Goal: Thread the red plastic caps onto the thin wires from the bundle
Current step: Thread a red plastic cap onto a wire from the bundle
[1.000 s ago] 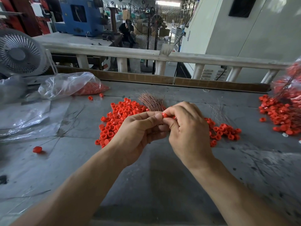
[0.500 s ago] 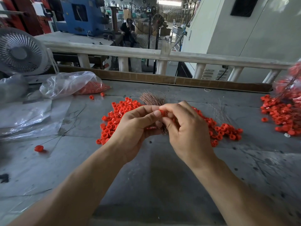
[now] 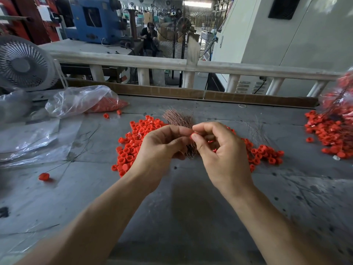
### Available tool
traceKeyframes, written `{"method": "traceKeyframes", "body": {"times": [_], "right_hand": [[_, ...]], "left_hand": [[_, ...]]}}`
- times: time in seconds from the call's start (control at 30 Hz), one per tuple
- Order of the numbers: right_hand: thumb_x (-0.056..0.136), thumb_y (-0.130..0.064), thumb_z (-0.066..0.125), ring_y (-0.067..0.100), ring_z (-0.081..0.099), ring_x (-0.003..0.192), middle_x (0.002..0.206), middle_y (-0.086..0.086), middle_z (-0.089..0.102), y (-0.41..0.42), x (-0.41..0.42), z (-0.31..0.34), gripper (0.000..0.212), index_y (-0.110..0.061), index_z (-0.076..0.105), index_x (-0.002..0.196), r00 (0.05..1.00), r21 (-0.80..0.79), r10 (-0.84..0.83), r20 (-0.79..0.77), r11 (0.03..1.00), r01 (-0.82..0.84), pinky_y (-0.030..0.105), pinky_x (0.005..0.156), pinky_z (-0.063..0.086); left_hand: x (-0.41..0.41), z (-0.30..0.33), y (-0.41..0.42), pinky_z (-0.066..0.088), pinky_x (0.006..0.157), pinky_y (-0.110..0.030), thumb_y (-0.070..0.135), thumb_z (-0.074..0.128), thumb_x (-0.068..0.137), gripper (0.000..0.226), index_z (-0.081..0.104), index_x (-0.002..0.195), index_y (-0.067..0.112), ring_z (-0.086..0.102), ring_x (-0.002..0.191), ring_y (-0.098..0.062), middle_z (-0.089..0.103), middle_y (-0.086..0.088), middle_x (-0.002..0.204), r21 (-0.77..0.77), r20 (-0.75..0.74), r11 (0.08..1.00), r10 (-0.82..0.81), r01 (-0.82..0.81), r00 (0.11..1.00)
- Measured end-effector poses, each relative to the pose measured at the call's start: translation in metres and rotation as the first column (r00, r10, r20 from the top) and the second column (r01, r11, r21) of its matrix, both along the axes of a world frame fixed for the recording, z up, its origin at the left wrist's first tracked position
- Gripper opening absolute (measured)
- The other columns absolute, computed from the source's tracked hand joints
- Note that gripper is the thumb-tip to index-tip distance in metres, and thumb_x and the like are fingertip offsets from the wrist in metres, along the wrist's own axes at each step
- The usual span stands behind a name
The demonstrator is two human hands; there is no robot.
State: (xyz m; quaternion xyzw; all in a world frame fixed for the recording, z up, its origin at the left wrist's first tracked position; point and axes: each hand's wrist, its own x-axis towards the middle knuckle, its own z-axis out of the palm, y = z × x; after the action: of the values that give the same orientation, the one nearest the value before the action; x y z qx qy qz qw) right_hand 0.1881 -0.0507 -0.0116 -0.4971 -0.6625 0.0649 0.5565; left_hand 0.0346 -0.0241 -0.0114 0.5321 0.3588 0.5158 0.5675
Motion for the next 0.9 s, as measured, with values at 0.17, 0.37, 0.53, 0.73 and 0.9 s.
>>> {"method": "traceKeyframes", "body": {"times": [0.17, 0.37, 0.53, 0.73, 0.9], "right_hand": [[0.091, -0.009, 0.075, 0.003, 0.066, 0.091, 0.094, -0.008, 0.070, -0.0005, 0.0019, 0.0017, 0.011, -0.014, 0.076, 0.101, 0.996, 0.001, 0.024, 0.081, 1.000, -0.024, 0.010, 0.079, 0.048], [0.090, -0.007, 0.076, 0.002, 0.065, 0.098, 0.098, -0.010, 0.069, -0.0020, 0.0011, 0.0030, 0.016, -0.018, 0.079, 0.102, 0.995, -0.055, 0.060, 0.080, 0.997, -0.056, 0.010, 0.085, 0.046], [0.088, -0.003, 0.077, 0.003, 0.065, 0.093, 0.096, -0.010, 0.069, -0.0021, 0.0014, 0.0022, 0.022, -0.018, 0.078, 0.104, 0.995, -0.071, 0.044, 0.088, 0.997, -0.038, 0.013, 0.083, 0.050], [0.089, -0.002, 0.075, 0.005, 0.065, 0.091, 0.097, -0.007, 0.069, -0.0029, 0.0022, 0.0005, 0.019, -0.015, 0.079, 0.102, 0.969, -0.046, 0.047, 0.243, 0.998, -0.037, 0.020, 0.083, 0.054], [0.089, -0.006, 0.076, 0.006, 0.065, 0.088, 0.095, -0.007, 0.069, -0.0001, 0.0059, -0.0002, 0.016, -0.016, 0.079, 0.100, 0.975, -0.052, 0.016, 0.224, 0.999, -0.005, 0.023, 0.081, 0.053]], "left_hand": [[-0.0013, 0.0004, 0.0010, 0.053, 0.060, -0.025, 0.017, 0.067, 0.096, 0.023, 0.070, 0.096, -0.006, 0.061, 0.072, -0.018, 0.071, -0.011, 0.084, -0.006, 0.014, 1.000, 0.014, -0.014, 1.000], [-0.0012, -0.0009, 0.0011, 0.048, 0.051, -0.017, 0.018, 0.066, 0.097, 0.019, 0.072, 0.089, 0.002, 0.062, 0.059, -0.010, 0.072, -0.006, 0.073, 0.006, -0.020, 0.997, 0.078, -0.078, 0.997], [-0.0012, 0.0012, 0.0001, 0.053, 0.057, -0.024, 0.020, 0.064, 0.099, 0.021, 0.075, 0.089, 0.004, 0.064, 0.065, -0.016, 0.076, -0.010, 0.080, 0.001, -0.061, 0.996, 0.093, -0.093, 0.994], [-0.0043, 0.0007, 0.0002, 0.044, 0.061, -0.036, 0.023, 0.064, 0.100, 0.027, 0.074, 0.084, 0.003, 0.055, 0.064, -0.024, 0.069, -0.029, 0.082, 0.064, -0.190, 0.984, 0.178, -0.169, 0.966], [-0.0053, 0.0000, 0.0015, 0.049, 0.058, -0.029, 0.030, 0.062, 0.101, 0.031, 0.076, 0.086, 0.008, 0.058, 0.061, -0.015, 0.073, -0.019, 0.079, 0.098, -0.235, 0.986, 0.158, -0.138, 0.959]]}}
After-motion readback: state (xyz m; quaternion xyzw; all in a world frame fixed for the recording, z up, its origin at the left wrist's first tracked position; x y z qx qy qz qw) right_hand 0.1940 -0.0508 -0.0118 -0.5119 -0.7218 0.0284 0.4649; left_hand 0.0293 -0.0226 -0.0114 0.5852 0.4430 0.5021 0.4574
